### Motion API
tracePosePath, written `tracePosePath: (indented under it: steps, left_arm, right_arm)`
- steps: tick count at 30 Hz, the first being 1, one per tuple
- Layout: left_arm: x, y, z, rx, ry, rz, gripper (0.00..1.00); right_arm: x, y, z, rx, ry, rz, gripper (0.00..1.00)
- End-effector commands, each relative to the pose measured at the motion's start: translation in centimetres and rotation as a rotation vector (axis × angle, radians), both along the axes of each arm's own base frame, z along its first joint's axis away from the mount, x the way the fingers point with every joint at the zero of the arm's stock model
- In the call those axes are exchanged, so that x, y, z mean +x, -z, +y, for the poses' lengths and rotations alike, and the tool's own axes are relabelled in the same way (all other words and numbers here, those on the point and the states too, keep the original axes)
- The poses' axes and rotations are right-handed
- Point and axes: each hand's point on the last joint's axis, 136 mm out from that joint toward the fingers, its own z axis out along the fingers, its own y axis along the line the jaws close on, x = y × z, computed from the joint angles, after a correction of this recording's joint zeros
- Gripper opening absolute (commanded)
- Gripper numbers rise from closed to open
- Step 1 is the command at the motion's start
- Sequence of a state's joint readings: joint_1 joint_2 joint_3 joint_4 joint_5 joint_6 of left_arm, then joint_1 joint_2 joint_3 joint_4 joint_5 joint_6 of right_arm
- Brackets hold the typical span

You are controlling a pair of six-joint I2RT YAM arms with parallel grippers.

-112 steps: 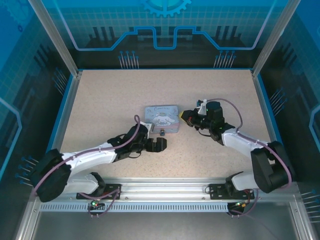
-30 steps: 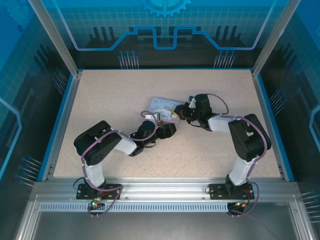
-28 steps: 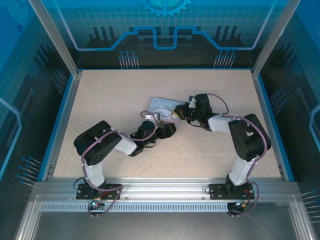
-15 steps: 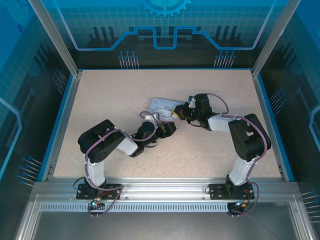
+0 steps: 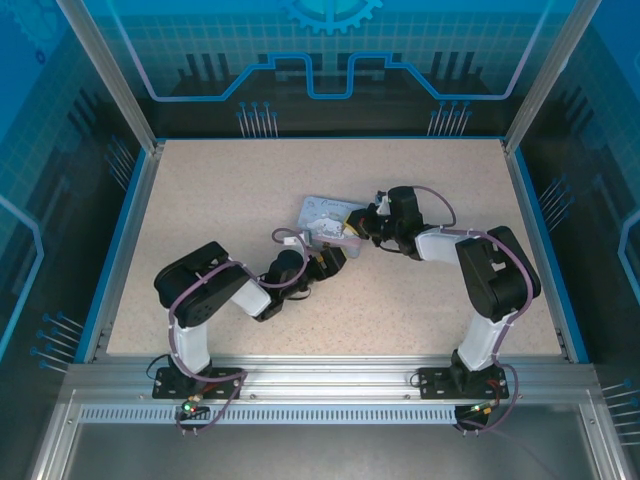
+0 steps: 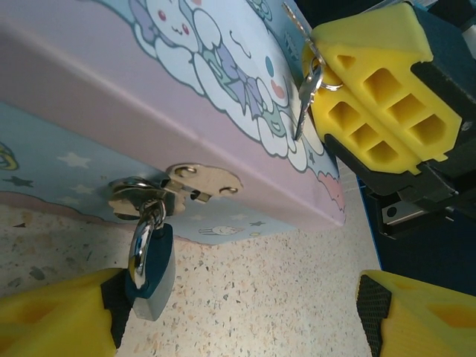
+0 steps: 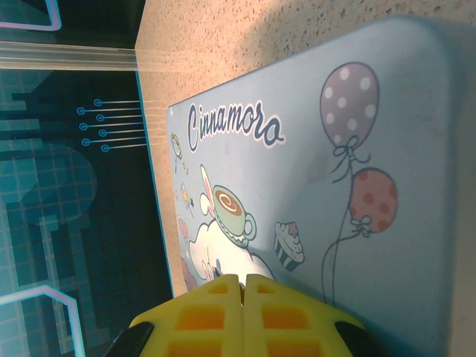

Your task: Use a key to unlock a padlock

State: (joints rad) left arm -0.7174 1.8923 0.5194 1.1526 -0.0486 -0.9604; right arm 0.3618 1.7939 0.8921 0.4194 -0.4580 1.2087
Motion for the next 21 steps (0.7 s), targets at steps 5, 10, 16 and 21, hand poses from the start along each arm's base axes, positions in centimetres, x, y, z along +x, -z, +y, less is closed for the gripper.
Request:
tracePosePath:
  steps: [5,10,16,21]
  left_arm:
    - [0.2,2.3,-0.1,0.056,-0.013,0.045,0.75]
    - [0.4,2.9,0.3,0.097,-0.029,0.056,0.65]
    - [0.4,4.0,1.1,0.138,-0.069,0.083,0.52]
    - [0.4,4.5,1.4,0.167,-0.095,0.096,0.47]
  right_arm:
    - [-0.3,0.6,0.5,-0.003,-0.017,0.034,0.00]
    - [-0.3,0.6,0.6,0.000,-0.017,0.034,0.00]
    - [-0.3,0.7,0.7,0.000,-0.017,0.037,0.00]
    - [-0.4,0.8,0.7,0.000,-0.017,0.039,0.00]
